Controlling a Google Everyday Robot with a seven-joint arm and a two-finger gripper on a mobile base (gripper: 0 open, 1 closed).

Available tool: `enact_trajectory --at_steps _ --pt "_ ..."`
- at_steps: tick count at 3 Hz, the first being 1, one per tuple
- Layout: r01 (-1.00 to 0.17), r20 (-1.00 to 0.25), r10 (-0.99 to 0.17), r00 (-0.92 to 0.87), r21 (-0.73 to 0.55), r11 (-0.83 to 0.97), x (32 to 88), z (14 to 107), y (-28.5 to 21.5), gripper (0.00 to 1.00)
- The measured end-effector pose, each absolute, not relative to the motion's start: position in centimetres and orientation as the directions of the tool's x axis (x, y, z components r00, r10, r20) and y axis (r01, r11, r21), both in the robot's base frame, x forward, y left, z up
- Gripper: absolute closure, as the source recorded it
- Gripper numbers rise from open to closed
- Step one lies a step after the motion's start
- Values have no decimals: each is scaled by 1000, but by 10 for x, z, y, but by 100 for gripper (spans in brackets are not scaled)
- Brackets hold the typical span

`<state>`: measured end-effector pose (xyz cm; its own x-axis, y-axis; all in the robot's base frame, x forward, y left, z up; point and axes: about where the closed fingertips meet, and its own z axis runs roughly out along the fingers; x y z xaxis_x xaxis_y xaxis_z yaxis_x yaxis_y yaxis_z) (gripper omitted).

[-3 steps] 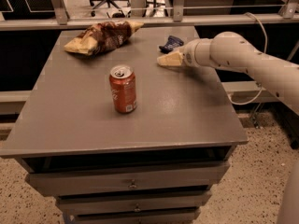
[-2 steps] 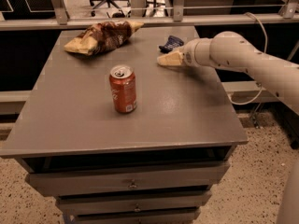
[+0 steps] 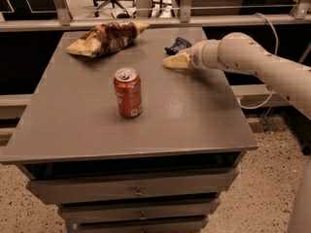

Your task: Move rxbar blueberry near coke can

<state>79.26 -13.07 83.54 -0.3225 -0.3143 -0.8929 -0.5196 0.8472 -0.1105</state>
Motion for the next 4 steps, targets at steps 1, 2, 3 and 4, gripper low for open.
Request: enact_trajectory --at_steps 1,2,3,4 --pt "-520 -893 -314 -322 -110 847 792 836 -131 100" --pt "-520 -893 -314 -322 -110 847 792 836 -131 100" --pt "-520 -893 -314 -322 -110 847 792 836 -130 100" --pt "-520 -893 -314 -322 -110 847 792 836 -130 100"
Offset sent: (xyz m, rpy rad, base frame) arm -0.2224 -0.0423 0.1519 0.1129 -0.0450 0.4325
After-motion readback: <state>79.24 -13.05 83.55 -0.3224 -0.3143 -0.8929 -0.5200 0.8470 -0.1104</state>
